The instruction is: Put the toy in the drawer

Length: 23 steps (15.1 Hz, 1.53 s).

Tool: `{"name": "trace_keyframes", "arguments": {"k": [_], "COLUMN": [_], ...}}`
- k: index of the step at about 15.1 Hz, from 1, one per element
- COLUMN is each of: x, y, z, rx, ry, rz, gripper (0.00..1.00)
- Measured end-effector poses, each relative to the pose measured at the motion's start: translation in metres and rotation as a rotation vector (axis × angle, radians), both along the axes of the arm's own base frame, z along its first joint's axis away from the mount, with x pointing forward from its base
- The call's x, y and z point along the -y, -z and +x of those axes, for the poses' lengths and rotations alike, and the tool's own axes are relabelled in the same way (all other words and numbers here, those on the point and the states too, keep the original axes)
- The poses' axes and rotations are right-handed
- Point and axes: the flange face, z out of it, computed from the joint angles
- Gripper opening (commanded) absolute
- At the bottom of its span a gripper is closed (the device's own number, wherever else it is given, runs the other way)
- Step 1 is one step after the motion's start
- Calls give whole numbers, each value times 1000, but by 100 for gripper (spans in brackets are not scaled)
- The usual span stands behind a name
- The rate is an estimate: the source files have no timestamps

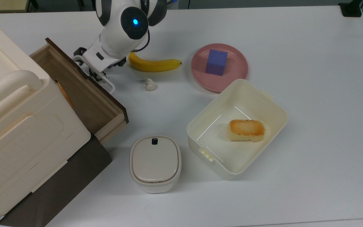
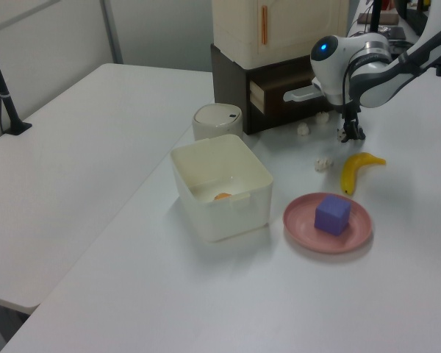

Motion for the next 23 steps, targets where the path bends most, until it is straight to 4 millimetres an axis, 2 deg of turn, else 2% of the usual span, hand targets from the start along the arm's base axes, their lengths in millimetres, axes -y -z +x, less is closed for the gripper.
{"name": "trace_keyframes", "arguments": {"k": [1, 3, 5, 10, 15, 17, 20, 23], "x": [-4, -10, -13, -12, -12, -19, -44, -86], "y": [4, 9, 10, 7, 5, 2, -15, -39], "z": [1, 2, 3, 5, 7, 9, 19, 23], "rx": [-7, -16, -17, -12, -7, 1, 34, 36], "ry": [-10, -27, -31, -42, -47, -60, -102, -109], "rz": [-1, -2, -1, -14, -17, -14, -6, 27], "gripper": [71, 62, 48, 0, 0, 0, 0, 0]}}
